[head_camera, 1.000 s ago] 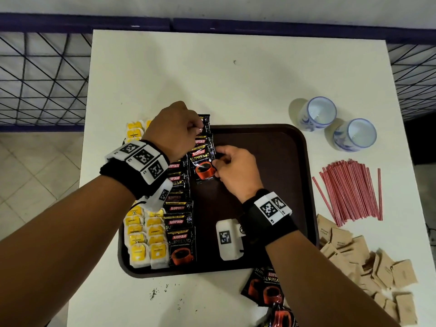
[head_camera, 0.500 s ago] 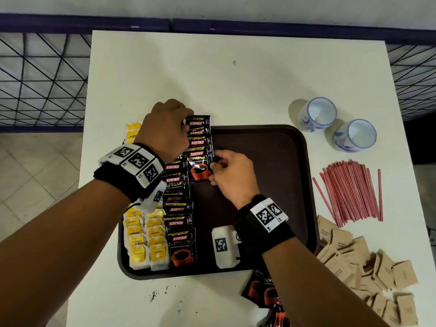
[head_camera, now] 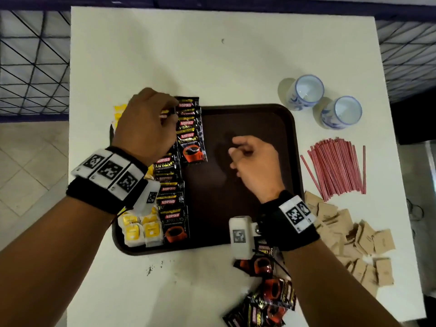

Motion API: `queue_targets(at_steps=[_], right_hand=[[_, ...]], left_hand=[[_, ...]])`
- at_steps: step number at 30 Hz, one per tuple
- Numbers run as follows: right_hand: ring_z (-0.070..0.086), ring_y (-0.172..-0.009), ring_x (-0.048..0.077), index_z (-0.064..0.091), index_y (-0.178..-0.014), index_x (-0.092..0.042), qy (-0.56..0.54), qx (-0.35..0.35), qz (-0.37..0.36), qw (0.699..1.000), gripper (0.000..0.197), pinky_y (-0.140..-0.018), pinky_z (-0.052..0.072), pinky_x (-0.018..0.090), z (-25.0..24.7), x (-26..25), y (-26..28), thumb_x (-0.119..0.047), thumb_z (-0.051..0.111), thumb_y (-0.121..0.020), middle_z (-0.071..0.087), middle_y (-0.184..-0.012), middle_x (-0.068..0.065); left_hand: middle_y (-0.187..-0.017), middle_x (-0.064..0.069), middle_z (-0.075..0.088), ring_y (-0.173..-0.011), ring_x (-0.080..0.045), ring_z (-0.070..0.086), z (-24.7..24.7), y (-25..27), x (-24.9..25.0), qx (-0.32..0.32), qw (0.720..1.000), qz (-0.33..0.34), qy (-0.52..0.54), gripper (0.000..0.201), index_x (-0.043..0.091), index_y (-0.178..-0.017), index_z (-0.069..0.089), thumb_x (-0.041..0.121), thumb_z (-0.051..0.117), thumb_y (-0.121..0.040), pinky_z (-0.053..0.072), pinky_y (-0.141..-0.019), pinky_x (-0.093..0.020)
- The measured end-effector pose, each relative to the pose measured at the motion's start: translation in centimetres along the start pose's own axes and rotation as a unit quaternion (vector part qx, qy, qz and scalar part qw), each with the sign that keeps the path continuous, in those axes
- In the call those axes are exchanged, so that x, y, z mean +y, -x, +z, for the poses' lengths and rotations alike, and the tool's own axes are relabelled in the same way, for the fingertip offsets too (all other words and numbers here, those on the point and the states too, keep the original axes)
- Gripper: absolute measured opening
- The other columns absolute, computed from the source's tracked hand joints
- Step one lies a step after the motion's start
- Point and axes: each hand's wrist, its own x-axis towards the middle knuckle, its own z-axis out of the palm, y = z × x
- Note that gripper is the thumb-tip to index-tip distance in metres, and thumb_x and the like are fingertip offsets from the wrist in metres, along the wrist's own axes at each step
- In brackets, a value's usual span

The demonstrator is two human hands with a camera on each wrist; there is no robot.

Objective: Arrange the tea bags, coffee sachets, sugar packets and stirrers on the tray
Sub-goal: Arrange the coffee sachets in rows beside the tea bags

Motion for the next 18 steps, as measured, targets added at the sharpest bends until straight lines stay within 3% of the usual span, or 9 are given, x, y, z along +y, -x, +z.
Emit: queue_targets(at_steps=[2,3,5,8,11,13,18], right_hand=[[0.069,-0.063,0.012,0.07,-0.099,-0.028,0.005,0.013,0.016,1.0,0.014,-0.06,0.052,0.027,-3.0,1.2,2.7,-0.019,0.069,-0.089,0.071,-0.081,-0.003],[0.069,-0.063,0.011,0.071,-0.098,-0.028,0.012,0.016,0.025,0.999,0.013,-0.06,0.051,0.024,-4.6,2.1,4.3,-0.018,0.07,-0.09,0.071,-0.081,-0.003],[0.07,-0.072,0.01,0.072,-0.098,-0.029,0.04,0.017,0.04,0.998,0.012,-0.069,0.055,0.028,-7.5,4.0,7.9,-0.021,0.072,-0.089,0.073,-0.085,-0.007],[0.068,-0.078,0.005,0.073,-0.097,-0.026,0.087,0.005,0.076,0.993,0.012,-0.074,0.057,0.028,-10.6,6.8,13.0,-0.02,0.075,-0.087,0.072,-0.085,-0.011],[0.065,-0.076,0.0,0.072,-0.096,-0.022,0.143,-0.015,0.098,0.985,0.014,-0.067,0.049,0.014,-11.7,9.3,16.6,-0.021,0.078,-0.084,0.07,-0.081,-0.011],[0.063,-0.077,-0.003,0.069,-0.095,-0.024,0.16,-0.028,0.104,0.981,0.018,-0.066,0.048,0.011,-11.5,10.7,18.0,-0.02,0.08,-0.082,0.069,-0.085,-0.012],[0.06,-0.082,0.007,0.063,-0.109,-0.021,0.205,0.004,0.059,0.977,0.033,-0.07,0.049,0.021,-10.5,12.1,19.4,-0.026,0.08,-0.08,0.061,-0.103,-0.003]], left_hand=[[-0.105,-0.003,0.063,-0.088,-0.018,0.061,0.1,3.1,1.7,-0.023,0.999,-0.006,0.029,0.022,0.016,-0.107,0.068,0.016,0.065,-0.085,0.045,-0.082,-0.027],[-0.1,-0.001,0.063,-0.084,-0.014,0.06,0.4,4.9,2.6,-0.041,0.998,-0.008,0.044,0.019,0.017,-0.104,0.069,0.016,0.067,-0.085,0.043,-0.079,-0.023],[-0.091,0.006,0.061,-0.078,-0.008,0.057,1.6,8.8,4.2,-0.084,0.994,-0.001,0.07,0.015,0.019,-0.099,0.071,0.019,0.068,-0.085,0.042,-0.074,-0.017],[-0.088,0.009,0.063,-0.08,-0.01,0.061,3.9,14.2,6.5,-0.168,0.982,0.032,0.079,0.015,0.023,-0.095,0.072,0.028,0.063,-0.084,0.049,-0.073,-0.026],[-0.09,0.01,0.064,-0.081,-0.011,0.063,6.3,18.7,8.8,-0.247,0.965,0.05,0.069,0.018,0.027,-0.092,0.071,0.037,0.057,-0.086,0.053,-0.07,-0.03],[-0.09,0.01,0.063,-0.078,-0.011,0.064,7.6,21.0,10.1,-0.272,0.961,0.017,0.052,0.028,0.028,-0.093,0.071,0.048,0.053,-0.085,0.053,-0.068,-0.029],[-0.099,0.009,0.059,-0.085,-0.014,0.063,9.3,23.2,12.2,-0.31,0.946,-0.094,-0.025,0.049,0.03,-0.102,0.063,0.072,0.055,-0.078,0.054,-0.074,-0.033]])
